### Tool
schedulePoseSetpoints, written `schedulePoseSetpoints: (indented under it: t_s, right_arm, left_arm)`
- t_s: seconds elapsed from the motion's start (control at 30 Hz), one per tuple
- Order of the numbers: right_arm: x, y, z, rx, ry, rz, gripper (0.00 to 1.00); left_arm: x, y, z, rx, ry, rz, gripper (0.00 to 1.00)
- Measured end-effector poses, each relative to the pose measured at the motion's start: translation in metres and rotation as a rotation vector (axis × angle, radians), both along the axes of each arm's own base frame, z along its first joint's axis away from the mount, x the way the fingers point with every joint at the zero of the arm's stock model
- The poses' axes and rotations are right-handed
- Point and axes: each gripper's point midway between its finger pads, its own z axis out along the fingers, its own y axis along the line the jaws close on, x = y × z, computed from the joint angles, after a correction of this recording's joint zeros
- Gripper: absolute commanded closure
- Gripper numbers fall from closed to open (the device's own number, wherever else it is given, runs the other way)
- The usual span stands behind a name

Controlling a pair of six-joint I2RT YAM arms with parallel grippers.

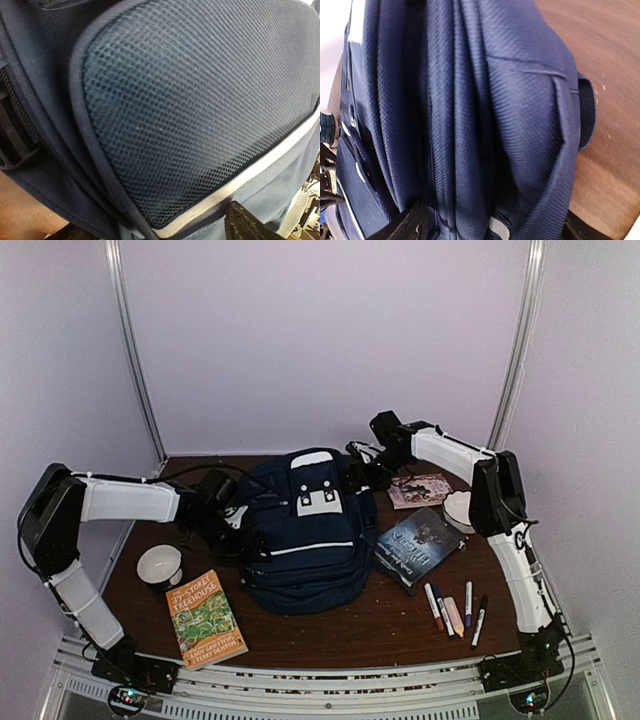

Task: Pack the student bag

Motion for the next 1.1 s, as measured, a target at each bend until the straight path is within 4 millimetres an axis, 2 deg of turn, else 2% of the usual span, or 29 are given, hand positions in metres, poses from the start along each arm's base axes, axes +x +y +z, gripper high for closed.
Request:
schedulePoseSetpoints:
  t_s: [0.2,0.3,0.37,0.43,0.53,0.63,0.7,0.77,0.83,0.9,1.0,1.1]
  right_arm:
    - [0.003,0.003,0.002,0.007,-0.017,0.019,0.18]
    - [0.000,0.000,0.009,-0.006,-0.033,0.031,0.17]
    - [-0.004,-0.005,0.024,-0.014,-0.058,0.039,0.17]
    - [-0.012,-0.011,0.052,-0.015,-0.098,0.045,0.17]
    - [-0.029,-0.023,0.110,0.003,-0.199,0.058,0.18]
    - [-0.055,-0.039,0.174,0.027,-0.327,0.065,0.19]
    - [-0.070,-0.050,0.199,0.030,-0.388,0.064,0.19]
    - [-0.085,-0.062,0.214,0.014,-0.436,0.061,0.19]
    - [-0.091,-0.074,0.213,-0.022,-0.455,0.051,0.21]
    - [-0.093,-0.088,0.201,-0.076,-0.456,0.036,0.23]
    - [-0.089,-0.112,0.168,-0.206,-0.453,0.010,0.29]
    - [-0.084,-0.135,0.133,-0.359,-0.455,0.006,0.40]
  left_arm:
    - [-0.005,0.009,0.012,0.050,-0.029,0.007,0.15]
    - [0.002,0.016,0.038,0.078,-0.102,0.012,0.14]
    - [0.010,0.020,0.061,0.091,-0.170,0.021,0.14]
    - [0.018,0.025,0.087,0.105,-0.244,0.030,0.14]
    - [0.024,0.035,0.123,0.127,-0.362,0.037,0.14]
    - [0.021,0.050,0.149,0.161,-0.457,0.040,0.15]
    - [0.018,0.058,0.163,0.175,-0.511,0.041,0.16]
    - [0.016,0.064,0.177,0.179,-0.565,0.040,0.16]
    - [0.014,0.067,0.191,0.171,-0.615,0.036,0.16]
    - [0.012,0.067,0.204,0.153,-0.659,0.031,0.16]
    - [0.012,0.063,0.219,0.113,-0.711,0.027,0.17]
    - [0.014,0.058,0.232,0.071,-0.754,0.028,0.17]
